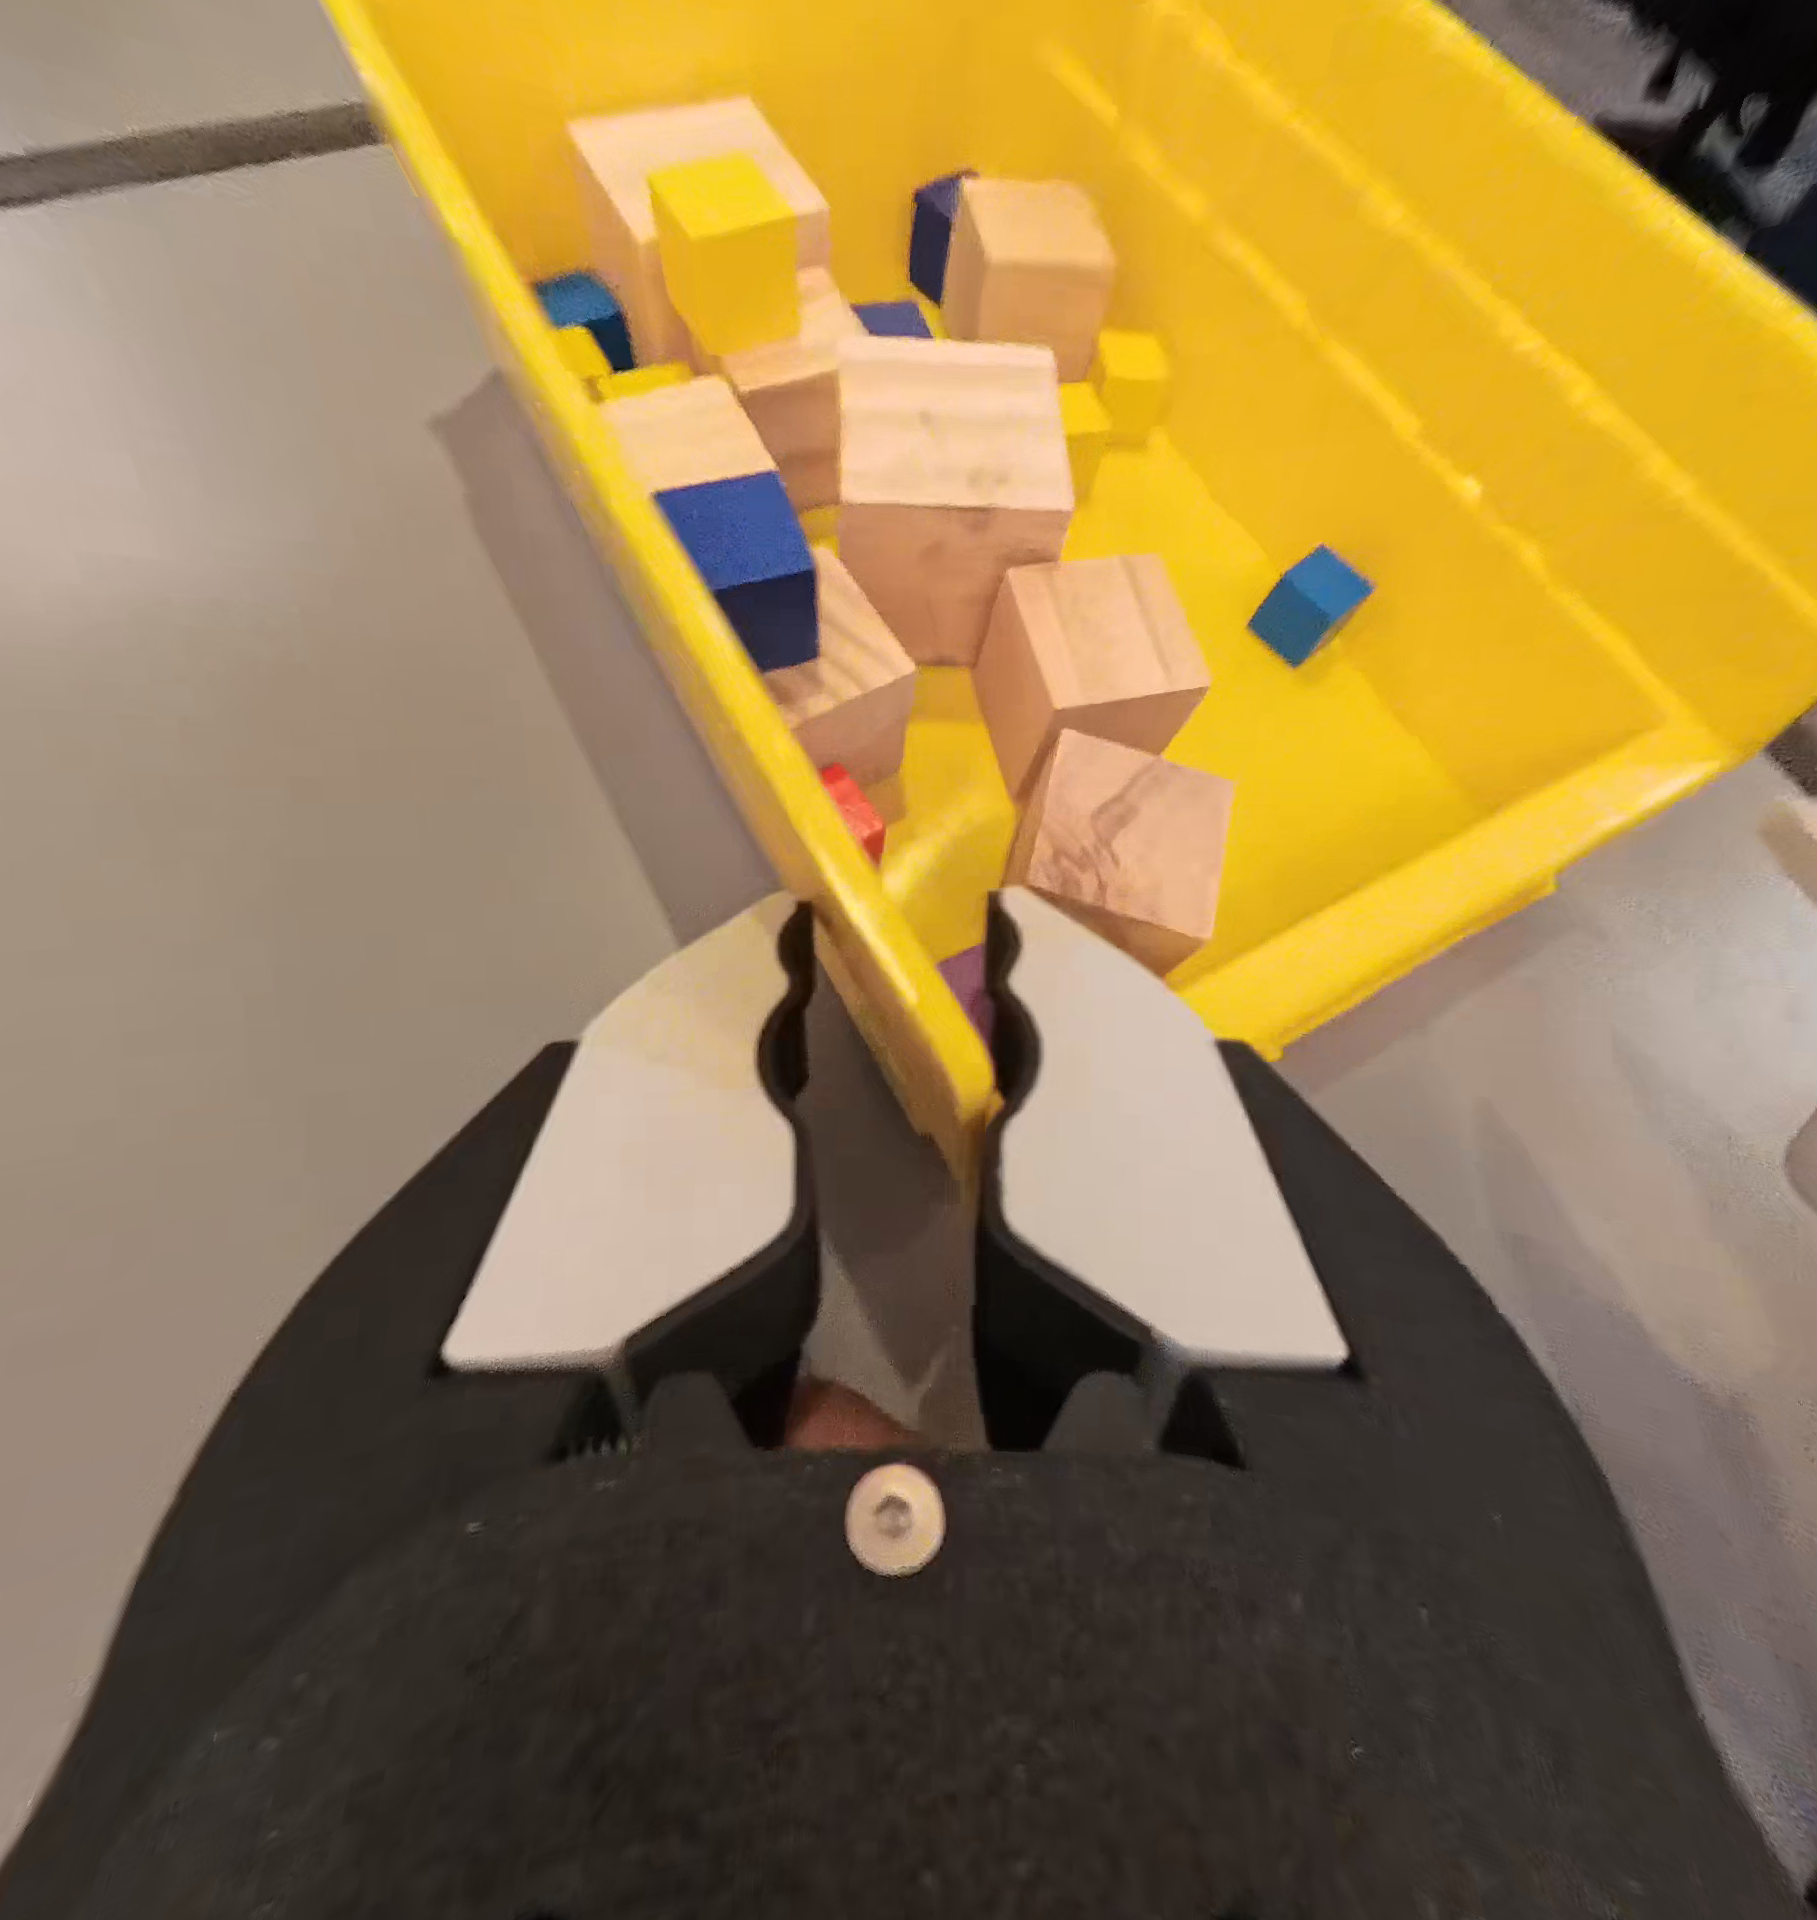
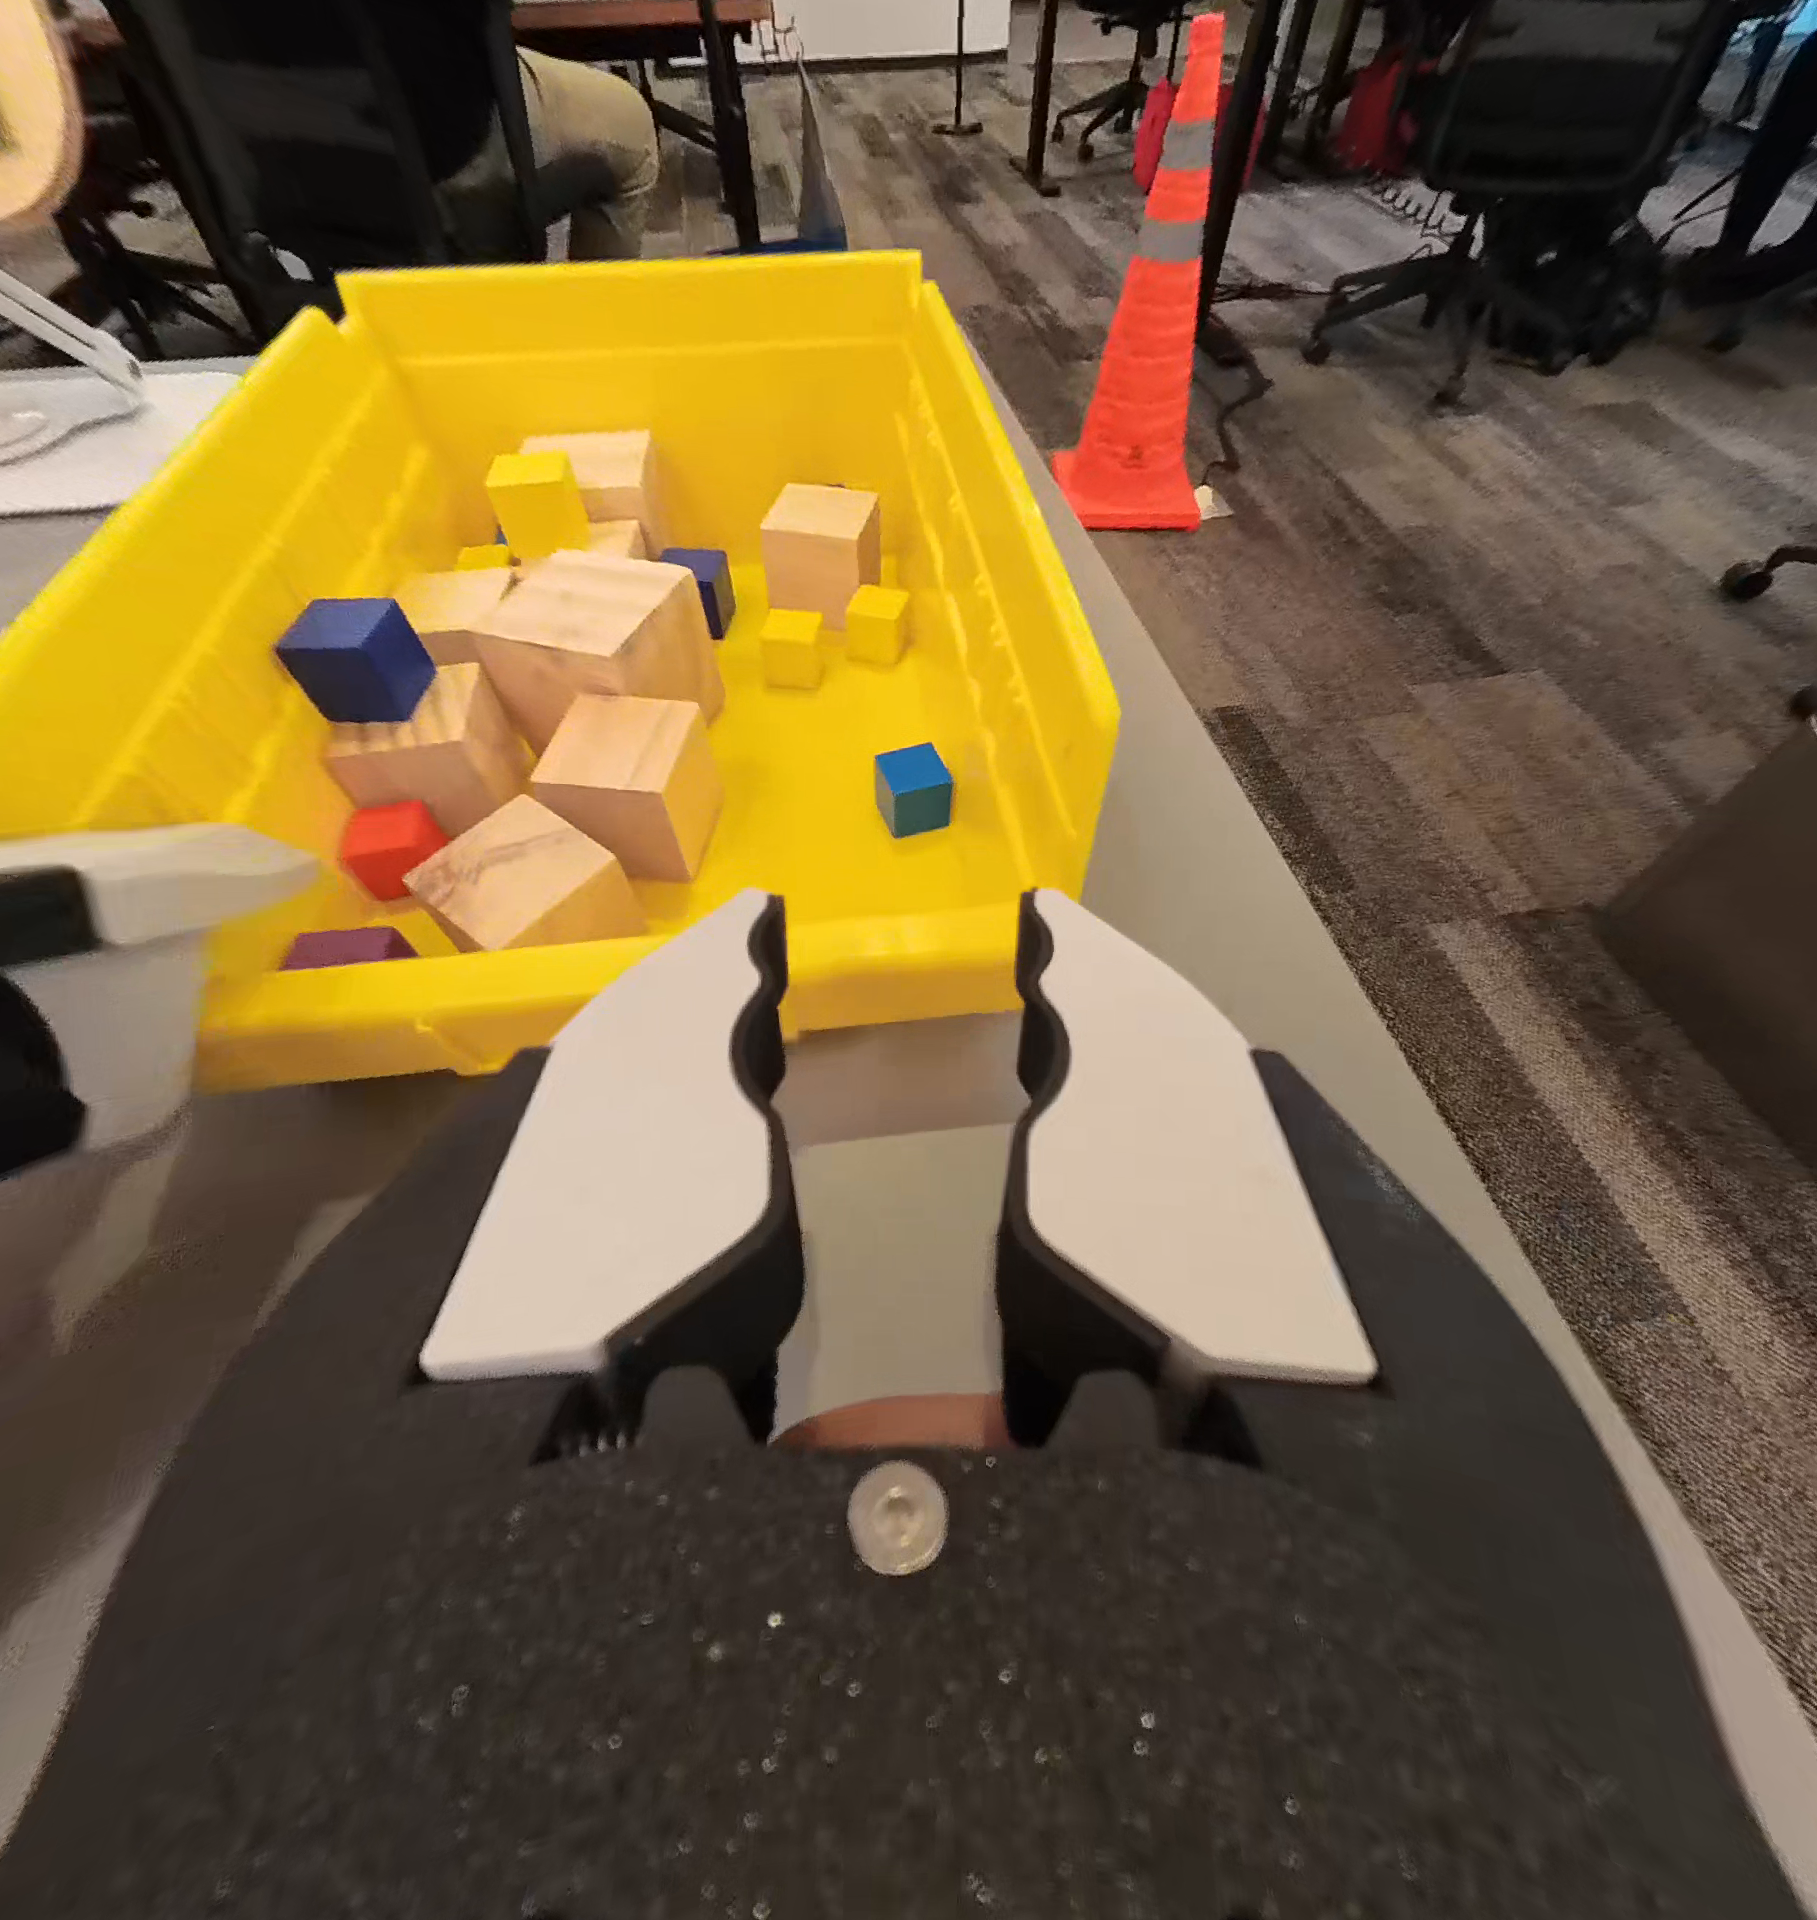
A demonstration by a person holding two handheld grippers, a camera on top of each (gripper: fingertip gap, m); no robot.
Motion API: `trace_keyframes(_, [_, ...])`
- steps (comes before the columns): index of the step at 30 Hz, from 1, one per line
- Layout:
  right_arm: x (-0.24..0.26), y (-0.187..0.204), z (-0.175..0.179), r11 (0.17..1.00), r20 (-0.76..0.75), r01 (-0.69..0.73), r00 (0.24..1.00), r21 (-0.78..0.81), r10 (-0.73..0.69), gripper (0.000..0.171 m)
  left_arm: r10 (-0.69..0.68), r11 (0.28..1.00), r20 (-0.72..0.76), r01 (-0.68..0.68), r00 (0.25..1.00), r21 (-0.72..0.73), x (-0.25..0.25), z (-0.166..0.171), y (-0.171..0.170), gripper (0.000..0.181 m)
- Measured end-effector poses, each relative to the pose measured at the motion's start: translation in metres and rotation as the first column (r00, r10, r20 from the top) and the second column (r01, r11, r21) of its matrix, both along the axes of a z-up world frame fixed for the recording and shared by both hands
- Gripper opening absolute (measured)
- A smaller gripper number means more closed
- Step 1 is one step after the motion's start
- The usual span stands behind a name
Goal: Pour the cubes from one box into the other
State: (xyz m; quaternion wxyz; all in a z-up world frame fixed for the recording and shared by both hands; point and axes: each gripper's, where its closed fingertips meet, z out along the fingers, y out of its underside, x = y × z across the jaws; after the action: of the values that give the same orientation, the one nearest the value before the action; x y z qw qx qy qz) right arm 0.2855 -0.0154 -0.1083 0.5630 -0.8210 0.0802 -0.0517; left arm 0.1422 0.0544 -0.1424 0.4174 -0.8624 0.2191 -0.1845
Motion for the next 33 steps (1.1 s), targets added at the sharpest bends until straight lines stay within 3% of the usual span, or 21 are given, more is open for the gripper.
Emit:
trace_keyframes(2, [0.006, 0.002, -0.003, 1.000, 0.017, 0.018, 1.000, -0.012, -0.018, 0.042, 0.066, 0.998, 0.041, -0.065, 0.997, -0.020, -0.011, 0.001, 0.004, 0.019])
trace_keyframes(8, [-0.001, 0.013, -0.021, 0.996, -0.092, 0.037, 0.995, -0.081, -0.045, 0.046, 0.149, 0.988, 0.071, -0.146, 0.986, -0.045, -0.046, 0.002, -0.007, 0.010])
trace_keyframes(10, [-0.019, 0.016, -0.023, 0.996, -0.136, -0.024, 0.991, -0.085, 0.012, 0.039, 0.144, 0.989, 0.060, -0.142, 0.988, -0.035, -0.056, 0.003, -0.014, 0.009])
trace_keyframes(13, [-0.034, 0.011, -0.020, 0.994, -0.182, -0.023, 0.983, -0.108, 0.003, 0.003, 0.150, 0.989, 0.058, -0.150, 0.987, -0.014, -0.074, 0.005, -0.022, 0.009])
trace_keyframes(15, [-0.050, 0.008, -0.019, 0.991, -0.137, -0.004, 0.990, -0.130, -0.014, 0.002, 0.155, 0.988, 0.053, -0.156, 0.987, 0.021, -0.091, 0.012, -0.026, 0.010])
trace_keyframes(25, [-0.238, 0.068, 0.016, 0.990, -0.184, -0.136, 0.975, -0.036, 0.127, 0.002, 0.384, 0.910, -0.039, -0.371, 0.922, 0.187, -0.286, 0.058, 0.008, 0.003])
trace_keyframes(33, [-0.332, 0.086, -0.017, 0.973, -0.197, -0.228, 0.956, -0.039, 0.216, 0.003, 0.438, 0.894, -0.082, -0.424, 0.895, 0.143, -0.380, 0.016, 0.015, 0.003])
